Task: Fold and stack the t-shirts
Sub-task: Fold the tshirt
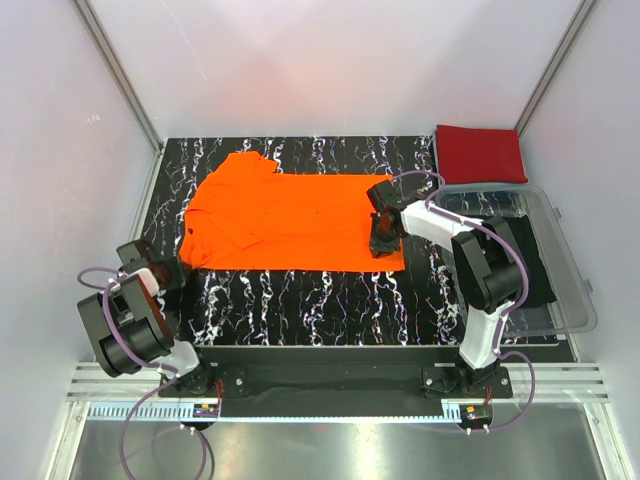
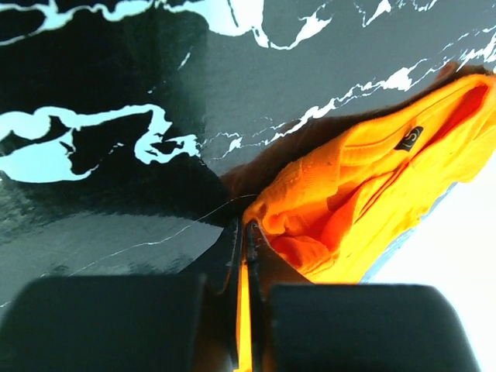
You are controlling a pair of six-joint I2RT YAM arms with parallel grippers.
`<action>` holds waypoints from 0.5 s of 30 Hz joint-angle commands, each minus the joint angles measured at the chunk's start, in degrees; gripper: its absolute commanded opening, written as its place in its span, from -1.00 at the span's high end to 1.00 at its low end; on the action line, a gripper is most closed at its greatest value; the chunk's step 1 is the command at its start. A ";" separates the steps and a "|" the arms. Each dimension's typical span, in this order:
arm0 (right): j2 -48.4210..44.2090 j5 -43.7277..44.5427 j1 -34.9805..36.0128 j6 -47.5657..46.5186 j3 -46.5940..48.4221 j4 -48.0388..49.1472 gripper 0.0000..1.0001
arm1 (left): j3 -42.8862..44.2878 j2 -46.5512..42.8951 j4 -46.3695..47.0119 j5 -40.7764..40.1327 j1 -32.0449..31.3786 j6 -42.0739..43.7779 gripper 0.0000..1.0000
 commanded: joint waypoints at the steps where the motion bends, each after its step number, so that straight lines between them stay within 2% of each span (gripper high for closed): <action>1: -0.14 2.72 0.73 -0.98 -1.84 0.45 0.71 | 2.63 -0.04 1.17 -0.09 -0.29 0.64 1.00; 9: -0.49 7.11 0.55 -3.10 -6.06 0.09 0.71 | 8.52 -0.48 -6.21 -6.06 -0.29 6.25 1.00; 15: 0.12 8.96 0.46 -4.15 -7.47 0.09 0.70 | 11.16 3.21 -8.24 -6.06 -0.29 8.20 1.00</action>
